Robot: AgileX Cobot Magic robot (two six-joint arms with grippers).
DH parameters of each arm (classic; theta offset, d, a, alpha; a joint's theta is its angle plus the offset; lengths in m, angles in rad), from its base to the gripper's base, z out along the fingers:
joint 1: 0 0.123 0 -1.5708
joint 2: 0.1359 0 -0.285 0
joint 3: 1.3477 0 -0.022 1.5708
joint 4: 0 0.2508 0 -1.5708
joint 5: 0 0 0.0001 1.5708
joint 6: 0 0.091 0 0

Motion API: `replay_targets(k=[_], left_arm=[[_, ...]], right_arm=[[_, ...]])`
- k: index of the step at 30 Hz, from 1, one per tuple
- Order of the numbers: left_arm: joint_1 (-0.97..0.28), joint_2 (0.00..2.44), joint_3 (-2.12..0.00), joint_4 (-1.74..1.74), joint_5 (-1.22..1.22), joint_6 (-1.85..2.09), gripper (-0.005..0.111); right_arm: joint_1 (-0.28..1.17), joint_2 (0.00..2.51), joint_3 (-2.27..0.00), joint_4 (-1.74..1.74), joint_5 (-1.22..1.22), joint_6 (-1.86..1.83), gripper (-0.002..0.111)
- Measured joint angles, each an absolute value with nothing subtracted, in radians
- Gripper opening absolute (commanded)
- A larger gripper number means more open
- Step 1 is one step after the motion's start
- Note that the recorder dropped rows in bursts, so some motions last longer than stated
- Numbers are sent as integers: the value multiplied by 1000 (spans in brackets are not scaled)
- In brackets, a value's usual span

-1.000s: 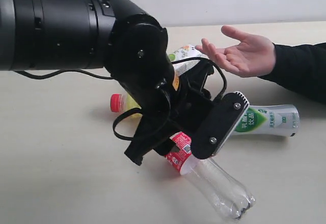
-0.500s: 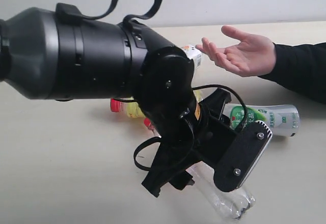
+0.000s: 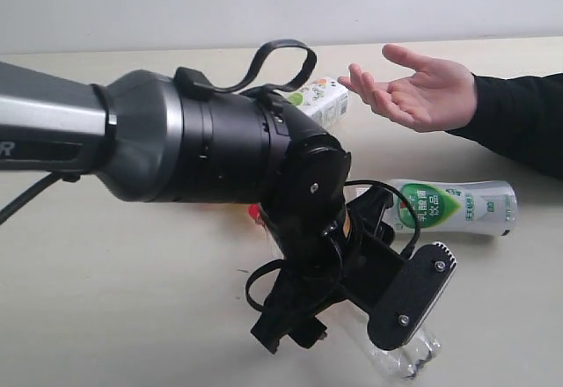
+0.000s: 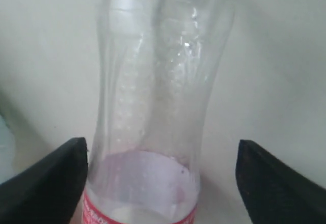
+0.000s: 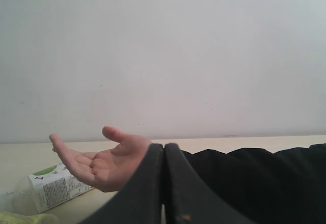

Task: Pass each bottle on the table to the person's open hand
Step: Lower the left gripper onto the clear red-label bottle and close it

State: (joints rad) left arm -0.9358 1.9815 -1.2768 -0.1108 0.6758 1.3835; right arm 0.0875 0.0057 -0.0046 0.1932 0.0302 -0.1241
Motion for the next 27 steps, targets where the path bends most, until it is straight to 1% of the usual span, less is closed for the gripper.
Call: replay_targets(k=[11,14,16,20,22,26,27], left_arm=[[-936,2040,-1277,-111,653,1384,76],[-936,2057,-1277,-108,651,1384,72],[-936,2061,-1277,-108,648,1384,65],[-936,2062,-1277,-108,648,1384,45],[-936,2062,-1279,-108,647,1384,32],[-936,2062,-1279,-108,647,1384,2],[-936,2062,-1279,-108,647,1384,0]], right_arm=[[88,6,-5,193,30,-124,0],[88,6,-5,193,30,-124,0],[88,6,-5,193,30,-124,0],[88,6,-5,193,30,-124,0],[88,6,-5,193,30,-124,0],[88,6,-5,193,30,-124,0],[88,6,-5,193,30,-124,0]])
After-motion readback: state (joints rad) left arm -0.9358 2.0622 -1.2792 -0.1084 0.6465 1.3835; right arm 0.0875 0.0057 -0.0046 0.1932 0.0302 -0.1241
